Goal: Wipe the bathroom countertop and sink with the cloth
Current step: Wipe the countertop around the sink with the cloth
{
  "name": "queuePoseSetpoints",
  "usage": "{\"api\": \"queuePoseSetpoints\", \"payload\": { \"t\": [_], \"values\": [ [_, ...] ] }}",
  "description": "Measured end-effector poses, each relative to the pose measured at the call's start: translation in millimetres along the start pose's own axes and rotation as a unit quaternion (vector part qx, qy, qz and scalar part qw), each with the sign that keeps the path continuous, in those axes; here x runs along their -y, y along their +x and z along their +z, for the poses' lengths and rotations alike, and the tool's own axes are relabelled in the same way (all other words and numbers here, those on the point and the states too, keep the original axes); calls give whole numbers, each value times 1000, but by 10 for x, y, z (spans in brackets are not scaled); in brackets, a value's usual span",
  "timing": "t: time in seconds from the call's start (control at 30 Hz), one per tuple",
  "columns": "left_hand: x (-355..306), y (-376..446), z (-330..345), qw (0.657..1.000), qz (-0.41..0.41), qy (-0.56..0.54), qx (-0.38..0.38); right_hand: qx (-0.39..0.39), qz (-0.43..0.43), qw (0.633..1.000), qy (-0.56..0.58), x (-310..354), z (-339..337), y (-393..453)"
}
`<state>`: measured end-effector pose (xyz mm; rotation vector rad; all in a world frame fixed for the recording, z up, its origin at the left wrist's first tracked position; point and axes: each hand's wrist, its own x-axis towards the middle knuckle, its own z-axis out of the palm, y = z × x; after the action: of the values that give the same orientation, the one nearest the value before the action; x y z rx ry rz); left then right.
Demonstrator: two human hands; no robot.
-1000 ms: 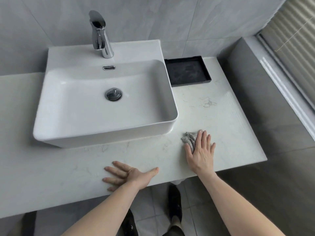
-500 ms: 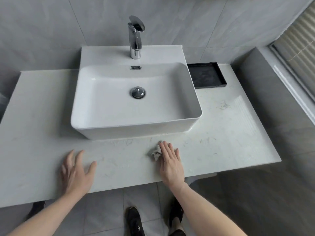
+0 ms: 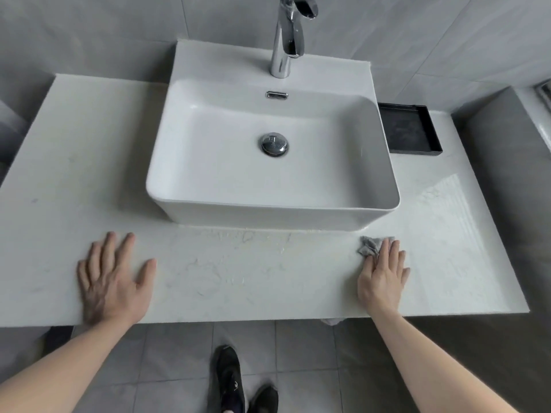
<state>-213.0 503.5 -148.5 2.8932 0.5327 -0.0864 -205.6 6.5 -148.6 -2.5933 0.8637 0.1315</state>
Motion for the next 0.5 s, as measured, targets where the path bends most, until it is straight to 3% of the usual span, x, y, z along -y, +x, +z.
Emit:
{"api": "queuePoseSetpoints", "payload": {
  "t": [0.3,0.43,0.5],
  "values": [
    [15,-26,41,1000,2,3,-20,11,-178,983,36,1138,715,-986],
    [48,-16,52,1000,5,2,-28,70,-311,947,50,1463,922,-1273],
    [48,-5,73,999,7,2,-31,102,-327,936,82,1485,859,-1271]
  ]
}}
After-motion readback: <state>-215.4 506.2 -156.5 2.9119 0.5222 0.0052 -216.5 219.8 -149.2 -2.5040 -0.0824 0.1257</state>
